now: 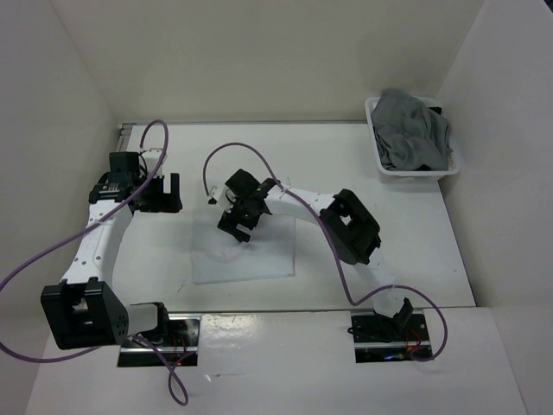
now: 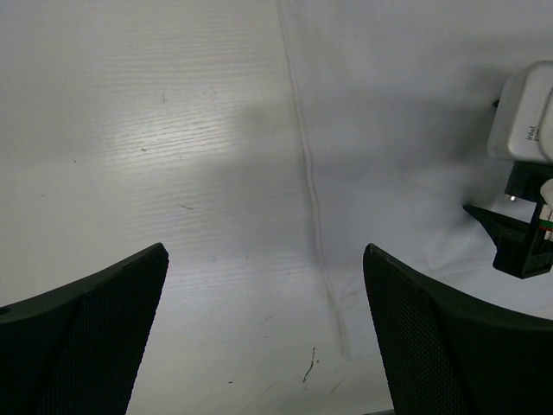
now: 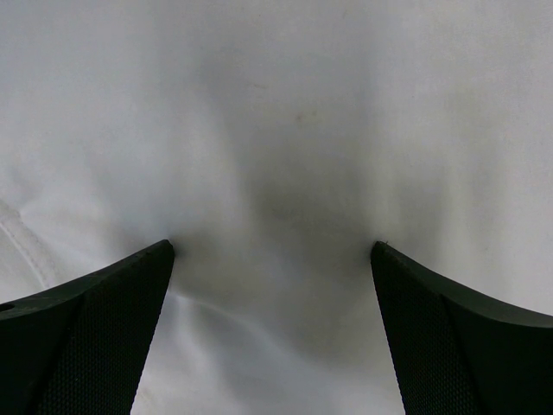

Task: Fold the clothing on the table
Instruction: Flatten the skirt out, then fold the skirt

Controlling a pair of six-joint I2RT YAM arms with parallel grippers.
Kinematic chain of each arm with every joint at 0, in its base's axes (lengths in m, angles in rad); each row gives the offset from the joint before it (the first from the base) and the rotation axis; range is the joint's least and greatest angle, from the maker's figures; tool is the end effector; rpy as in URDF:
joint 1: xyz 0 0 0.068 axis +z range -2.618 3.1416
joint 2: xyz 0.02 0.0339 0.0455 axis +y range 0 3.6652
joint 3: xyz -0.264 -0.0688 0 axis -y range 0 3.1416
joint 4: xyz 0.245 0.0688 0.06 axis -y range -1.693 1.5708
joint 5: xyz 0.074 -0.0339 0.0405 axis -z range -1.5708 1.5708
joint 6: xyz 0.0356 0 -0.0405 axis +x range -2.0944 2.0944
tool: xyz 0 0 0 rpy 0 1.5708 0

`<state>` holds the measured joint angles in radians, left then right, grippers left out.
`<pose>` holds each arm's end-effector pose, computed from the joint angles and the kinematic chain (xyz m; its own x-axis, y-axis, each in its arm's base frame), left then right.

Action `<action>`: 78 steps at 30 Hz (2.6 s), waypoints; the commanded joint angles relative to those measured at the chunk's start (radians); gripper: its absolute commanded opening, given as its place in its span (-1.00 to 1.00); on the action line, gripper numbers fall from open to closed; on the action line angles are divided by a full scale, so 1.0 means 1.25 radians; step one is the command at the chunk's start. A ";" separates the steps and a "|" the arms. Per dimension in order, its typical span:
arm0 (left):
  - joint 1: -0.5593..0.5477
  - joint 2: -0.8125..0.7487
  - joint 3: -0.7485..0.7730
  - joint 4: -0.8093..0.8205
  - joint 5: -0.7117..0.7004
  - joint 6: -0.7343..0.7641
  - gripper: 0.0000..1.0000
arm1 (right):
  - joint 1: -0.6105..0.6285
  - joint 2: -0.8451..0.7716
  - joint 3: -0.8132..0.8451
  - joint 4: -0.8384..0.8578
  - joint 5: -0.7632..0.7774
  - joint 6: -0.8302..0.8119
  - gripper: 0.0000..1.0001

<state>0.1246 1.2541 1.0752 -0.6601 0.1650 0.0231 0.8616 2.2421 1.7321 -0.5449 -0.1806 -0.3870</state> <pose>0.2612 0.0268 0.2986 -0.7383 -0.0695 -0.6708 0.0034 0.9943 -0.1067 0.3085 0.3693 0.1581 -0.2210 -0.8277 -0.5158 -0.9586 0.2818 -0.0415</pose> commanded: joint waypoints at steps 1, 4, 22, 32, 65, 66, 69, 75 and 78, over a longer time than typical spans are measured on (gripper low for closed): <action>0.002 0.001 -0.002 0.011 0.019 0.012 0.99 | -0.012 -0.012 -0.098 -0.082 0.013 0.002 0.98; 0.002 0.001 -0.002 0.011 0.026 0.012 0.99 | -0.012 -0.041 -0.142 -0.065 0.028 0.009 0.98; 0.002 -0.007 -0.002 0.011 0.026 0.012 0.99 | -0.027 -0.159 -0.280 -0.018 0.094 0.087 0.98; 0.002 -0.014 -0.010 0.011 0.026 0.012 0.99 | -0.027 -0.187 -0.295 -0.034 0.066 0.039 0.98; 0.002 -0.034 -0.010 0.011 0.035 0.020 0.99 | 0.036 -0.225 -0.256 -0.068 0.061 -0.041 0.98; 0.002 -0.034 -0.002 0.011 0.049 0.020 0.99 | 0.036 -0.284 -0.255 -0.068 0.061 -0.027 0.98; -0.010 -0.001 0.020 0.004 0.090 0.020 0.99 | 0.029 -0.389 -0.255 -0.068 0.097 -0.002 0.98; -0.063 0.174 0.138 0.014 0.141 0.044 0.99 | -0.155 -0.613 -0.339 0.015 0.102 0.028 0.98; -0.063 0.281 0.169 0.056 0.187 0.055 0.99 | -0.275 -0.646 -0.376 0.051 0.066 0.060 0.89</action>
<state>0.0463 1.5127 1.2442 -0.6373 0.3103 0.0578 0.6434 1.4361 1.3262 -0.5240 -0.0875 -0.3645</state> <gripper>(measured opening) 0.995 0.965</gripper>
